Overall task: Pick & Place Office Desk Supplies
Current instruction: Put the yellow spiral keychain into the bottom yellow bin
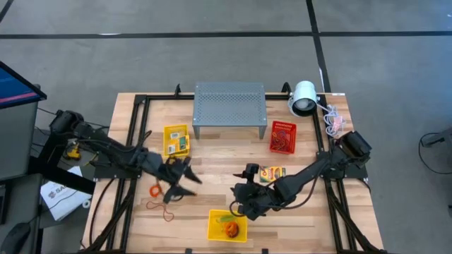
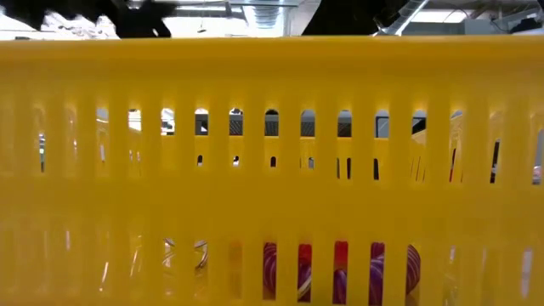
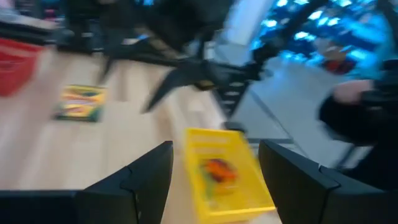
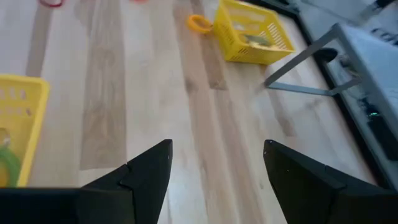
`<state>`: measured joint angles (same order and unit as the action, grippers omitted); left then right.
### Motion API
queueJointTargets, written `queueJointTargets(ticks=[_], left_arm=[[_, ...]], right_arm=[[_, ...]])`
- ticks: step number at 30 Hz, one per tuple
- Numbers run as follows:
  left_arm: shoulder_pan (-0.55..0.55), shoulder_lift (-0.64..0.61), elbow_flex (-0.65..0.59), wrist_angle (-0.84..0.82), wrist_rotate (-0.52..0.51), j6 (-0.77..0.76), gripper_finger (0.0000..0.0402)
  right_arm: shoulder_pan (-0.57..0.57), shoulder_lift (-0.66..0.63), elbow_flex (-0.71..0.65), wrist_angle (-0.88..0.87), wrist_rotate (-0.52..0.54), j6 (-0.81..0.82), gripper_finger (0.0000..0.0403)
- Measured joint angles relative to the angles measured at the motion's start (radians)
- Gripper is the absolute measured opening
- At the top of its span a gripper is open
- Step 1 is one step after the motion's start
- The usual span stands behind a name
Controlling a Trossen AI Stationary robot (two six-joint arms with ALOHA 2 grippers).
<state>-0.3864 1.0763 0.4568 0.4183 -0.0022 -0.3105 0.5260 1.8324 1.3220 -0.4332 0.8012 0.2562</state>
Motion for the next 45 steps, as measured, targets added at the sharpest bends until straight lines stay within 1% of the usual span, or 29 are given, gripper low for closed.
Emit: queueJointTargets(ticks=[4, 6, 8, 9, 11, 13, 15, 18, 20, 23, 26, 28, 32, 36, 40, 45], left_arm=[[-0.11, 0.0, 0.0, 0.07, -0.055, -0.001, 0.0231], [-0.155, 0.0, 0.007, 0.064, -0.108, 0.045, 0.0231], [-0.193, 0.0, 0.03, 0.022, -0.159, 0.09, 0.0231], [-0.206, 0.0, 0.047, -0.033, -0.186, 0.102, 0.0231], [-0.222, 0.0, 0.092, -0.216, -0.253, 0.096, 0.0231], [-0.226, 0.0, 0.145, -0.437, -0.321, 0.026, 0.0231], [-0.217, 0.0, 0.194, -0.63, -0.354, -0.089, 0.0231], [-0.198, 0.0, 0.228, -0.852, -0.361, -0.247, 0.0231], [-0.194, 0.0, 0.242, -0.967, -0.359, -0.324, 0.0231], [-0.186, 0.0, 0.245, -1.113, -0.351, -0.449, 0.0231], [-0.157, 0.0, 0.245, -1.207, -0.349, -0.569, 0.0231], [-0.134, 0.0, 0.239, -1.222, -0.343, -0.611, 0.0231], [-0.081, 0.035, 0.214, -1.193, -0.313, -0.614, 0.0231], [-0.023, 0.121, 0.197, -1.174, -0.292, -0.614, 0.0231], [0.03, 0.215, 0.195, -1.148, -0.259, -0.614, 0.0231], [0.077, 0.293, 0.195, -1.124, -0.243, -0.614, 0.0231]], right_arm=[[-0.013, 0.0, 0.0, 0.001, -0.042, -0.003, 0.0249], [-0.016, 0.0, 0.0, 0.001, -0.045, -0.003, 0.0249], [-0.02, -0.002, 0.0, 0.004, -0.045, -0.003, 0.0249], [-0.021, -0.004, 0.0, 0.003, -0.045, -0.003, 0.0249], [-0.026, -0.013, 0.0, 0.018, -0.046, -0.003, 0.0249], [-0.026, -0.023, 0.0, 0.032, -0.048, -0.003, 0.0249], [-0.026, -0.03, 0.0, 0.045, -0.049, -0.003, 0.0249], [-0.026, -0.034, 0.0, 0.053, -0.05, -0.005, 0.0249], [-0.026, -0.034, 0.0, 0.052, -0.055, -0.005, 0.0249], [-0.026, -0.034, 0.0, 0.053, -0.079, -0.004, 0.0249], [-0.02, -0.034, 0.0, 0.053, -0.096, -0.003, 0.0249], [-0.015, -0.034, 0.0, 0.052, -0.097, -0.003, 0.0249], [-0.001, -0.034, -0.005, 0.056, -0.097, -0.002, 0.0249], [0.016, -0.034, -0.038, 0.086, -0.097, 0.007, 0.0249], [0.032, -0.034, -0.05, 0.09, -0.096, 0.053, 0.0249], [0.058, -0.034, -0.051, 0.1, -0.096, 0.067, 0.0249]])
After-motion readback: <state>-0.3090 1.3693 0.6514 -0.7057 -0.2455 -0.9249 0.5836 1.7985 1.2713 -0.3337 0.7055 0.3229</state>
